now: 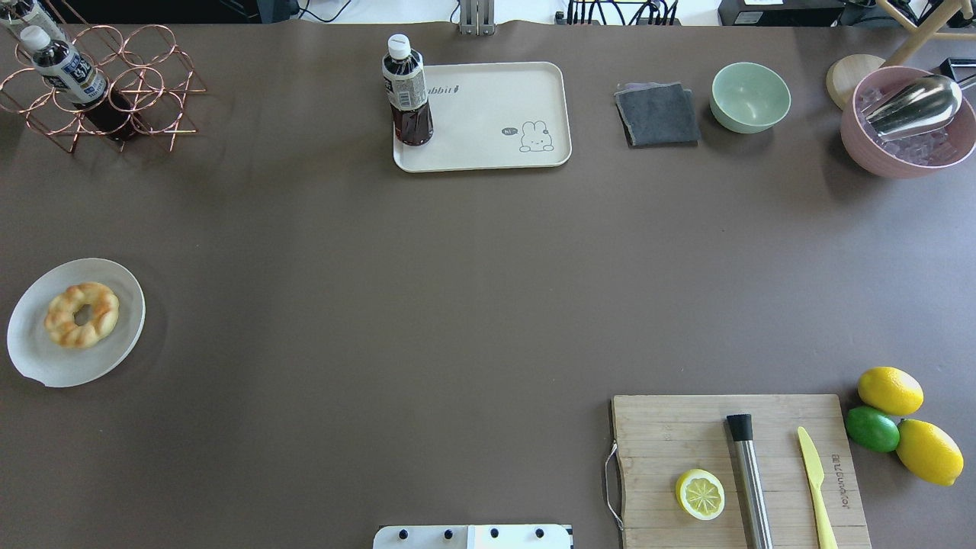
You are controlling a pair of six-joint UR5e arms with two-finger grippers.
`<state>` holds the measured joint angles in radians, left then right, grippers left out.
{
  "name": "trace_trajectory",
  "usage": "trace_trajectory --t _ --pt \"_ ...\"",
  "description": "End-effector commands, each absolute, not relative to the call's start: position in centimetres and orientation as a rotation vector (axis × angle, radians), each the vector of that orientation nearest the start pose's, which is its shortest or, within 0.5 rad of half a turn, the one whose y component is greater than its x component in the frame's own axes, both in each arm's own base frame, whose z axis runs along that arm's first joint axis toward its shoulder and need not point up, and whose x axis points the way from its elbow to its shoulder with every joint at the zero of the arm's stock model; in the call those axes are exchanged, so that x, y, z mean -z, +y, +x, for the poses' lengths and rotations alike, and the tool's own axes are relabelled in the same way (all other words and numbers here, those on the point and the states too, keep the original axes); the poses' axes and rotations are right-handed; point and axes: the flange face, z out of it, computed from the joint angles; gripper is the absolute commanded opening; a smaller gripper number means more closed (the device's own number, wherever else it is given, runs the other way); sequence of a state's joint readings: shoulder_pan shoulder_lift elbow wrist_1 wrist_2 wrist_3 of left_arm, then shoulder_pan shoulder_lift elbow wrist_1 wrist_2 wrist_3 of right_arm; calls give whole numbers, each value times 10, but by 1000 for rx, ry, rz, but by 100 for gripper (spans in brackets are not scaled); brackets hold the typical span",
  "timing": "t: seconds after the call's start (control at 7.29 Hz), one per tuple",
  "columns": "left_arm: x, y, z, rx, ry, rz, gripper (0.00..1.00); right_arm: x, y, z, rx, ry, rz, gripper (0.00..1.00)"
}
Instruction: Place donut on tray
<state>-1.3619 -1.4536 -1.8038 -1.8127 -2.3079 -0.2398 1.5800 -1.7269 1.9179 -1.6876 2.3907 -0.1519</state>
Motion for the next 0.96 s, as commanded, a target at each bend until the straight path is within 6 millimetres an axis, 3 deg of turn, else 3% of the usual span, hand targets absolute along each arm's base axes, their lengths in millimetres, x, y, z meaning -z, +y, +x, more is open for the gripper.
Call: trace_trajectory --t 0.0,0.41,0.69,0.82 --pt "-606 -467 69 -76 805 99 91 -570 -423 64 162 -813 132 100" --pt "-637 -459 116 -39 850 93 82 -571 -422 64 158 -815 127 100" --pt "-669 -453 128 -41 851 116 82 -571 -422 64 159 -814 127 100" --pt "-668 -448 143 -22 868 109 81 -571 -422 64 161 -815 128 100"
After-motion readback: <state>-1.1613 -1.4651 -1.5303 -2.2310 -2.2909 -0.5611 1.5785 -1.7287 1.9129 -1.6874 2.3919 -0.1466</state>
